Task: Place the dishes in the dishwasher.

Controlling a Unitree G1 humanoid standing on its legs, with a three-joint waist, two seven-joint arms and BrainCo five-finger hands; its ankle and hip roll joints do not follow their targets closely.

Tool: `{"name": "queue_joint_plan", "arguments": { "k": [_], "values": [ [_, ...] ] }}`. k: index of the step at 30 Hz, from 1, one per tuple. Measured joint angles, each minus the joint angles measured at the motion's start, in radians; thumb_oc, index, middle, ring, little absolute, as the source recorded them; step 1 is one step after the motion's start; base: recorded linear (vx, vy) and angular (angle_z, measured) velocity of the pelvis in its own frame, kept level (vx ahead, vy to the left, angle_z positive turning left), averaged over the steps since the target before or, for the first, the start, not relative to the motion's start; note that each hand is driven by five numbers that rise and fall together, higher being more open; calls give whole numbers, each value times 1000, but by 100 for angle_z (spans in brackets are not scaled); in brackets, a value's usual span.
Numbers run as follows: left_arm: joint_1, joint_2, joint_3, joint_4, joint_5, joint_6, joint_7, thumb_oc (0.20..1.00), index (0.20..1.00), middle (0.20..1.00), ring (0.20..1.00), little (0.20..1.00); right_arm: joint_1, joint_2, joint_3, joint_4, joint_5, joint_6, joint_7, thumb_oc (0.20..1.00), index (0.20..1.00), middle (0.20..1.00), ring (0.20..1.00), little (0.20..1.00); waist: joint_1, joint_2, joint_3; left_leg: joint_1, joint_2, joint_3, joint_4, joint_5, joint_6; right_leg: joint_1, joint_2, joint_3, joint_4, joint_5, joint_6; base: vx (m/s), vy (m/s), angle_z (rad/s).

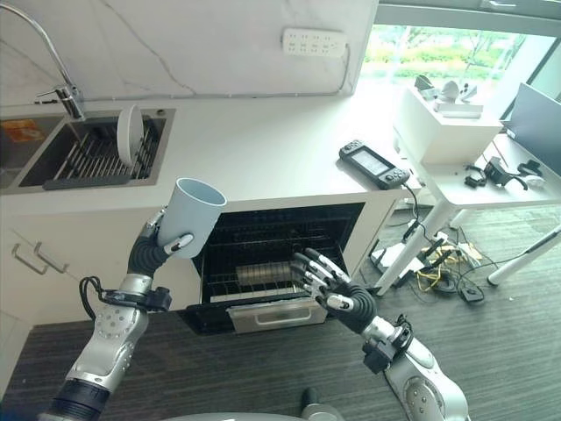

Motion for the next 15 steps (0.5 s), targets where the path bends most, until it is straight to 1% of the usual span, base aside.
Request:
{"name": "queue_joint_plan", "arguments": {
  "k": [1, 2, 3, 4, 6, 7, 8, 9, 10, 11, 13, 14, 15],
  "values": [
    [8, -17, -7, -31, -18, -5, -16, 200, 200, 200, 200, 200, -10, 10, 8, -4, 1, -20, -22, 1000, 1000, 1000, 1000, 1000, 1, 8, -4, 0, -3, 1, 0, 0, 1, 0, -2, 1, 0, 7, -8, 57, 7, -5],
    [7, -21, -7, -38, -22, -8, -18, 200, 200, 200, 200, 200, -22, 7, 17, -2, 1, -29, -37, 1000, 1000, 1000, 1000, 1000, 1, 11, -6, 0, -3, 1, 0, -1, 1, 1, -3, 1, 0, 7, -8, 46, 5, 1],
    [6, -21, -7, -51, -26, -25, -19, 200, 200, 200, 200, 200, -47, 6, 46, -4, 5, -74, -95, 1000, 1000, 1000, 1000, 1000, 2, 17, -9, 0, -4, -1, 0, -1, 2, 2, -4, 0, 0, 8, -7, 21, 4, 4],
    [5, -21, -7, -51, -26, -41, -17, 200, 200, 200, 200, 200, -60, 4, 49, -4, 9, -101, -127, 1000, 1000, 1000, 1000, 1000, 7, 21, -12, -1, -5, -4, 0, -1, 2, 2, -6, -1, 0, 8, -6, 20, 5, 6],
    [5, -21, -24, -58, -26, -66, 8, 200, 200, 200, 200, 200, -116, 8, 75, -4, 43, -161, -209, 1000, 1000, 1000, 1000, 1000, 12, 27, -16, -3, -9, -9, 0, -3, 6, 3, -10, -3, 0, 5, 3, 11, 5, 5],
    [1, -22, -49, -61, -18, -85, 34, 200, 200, 200, 200, 200, -143, 29, 87, -4, 55, -182, -237, 1000, 1000, 1000, 1000, 1000, 19, 28, -16, -3, -9, -12, 0, -3, 6, 4, -11, -4, 0, 4, 6, 5, 3, 6],
    [-1, -28, -80, -74, 8, -107, 80, 200, 200, 200, 200, 200, -185, 47, 121, -14, 60, -200, -284, 1000, 1000, 1000, 1000, 1000, 27, 28, -16, -5, -9, -16, 0, -4, 8, 4, -11, -7, 0, 5, 6, 3, 0, 7],
    [-2, -28, -89, -90, 41, -111, 113, 200, 200, 200, 200, 200, -214, 43, 145, -27, 60, -203, -307, 1000, 1000, 1000, 1000, 1000, 34, 28, -16, -5, -9, -18, 0, -4, 9, 5, -11, -9, 0, 6, 5, 0, -2, 7],
    [-10, -26, -93, -107, 104, -121, 168, 200, 200, 200, 200, 200, -254, 19, 177, -49, 60, -204, -338, 1000, 1000, 1000, 1000, 1000, 47, 28, -17, -5, -9, -20, 0, -4, 9, 7, -11, -10, 0, 6, 5, 0, -9, 5],
    [-16, -21, -93, -111, 141, -130, 213, 200, 200, 200, 200, 200, -274, -4, 191, -51, 60, -206, -356, 1000, 1000, 1000, 1000, 1000, 51, 26, -18, -4, -9, -22, 0, -4, 9, 9, -11, -11, 0, 7, 4, -3, -14, 8],
    [-31, -1, -94, -108, 218, -130, 318, 200, 200, 200, 200, 200, -283, -41, 197, -51, 82, -206, -404, 1000, 1000, 1000, 1000, 1000, 69, 22, -20, -4, -9, -33, 0, -4, 9, 16, -12, -24, 0, 9, -1, -7, -19, 15],
    [-41, 9, -107, -107, 247, -130, 371, 200, 200, 200, 200, 200, -283, -53, 204, -51, 100, -205, -426, 1000, 1000, 1000, 1000, 1000, 76, 18, -23, -6, -9, -39, 0, -3, 9, 18, -12, -29, 0, 9, -2, -4, -12, 16],
    [-50, 16, -128, -88, 305, -131, 435, 200, 200, 200, 200, 200, -288, -52, 219, -51, 113, -205, -457, 1000, 1000, 1000, 1000, 1000, 80, 13, -26, -7, -9, -43, 0, -2, 7, 19, -12, -32, 0, 8, -3, -6, -2, 10]
  ]
}}
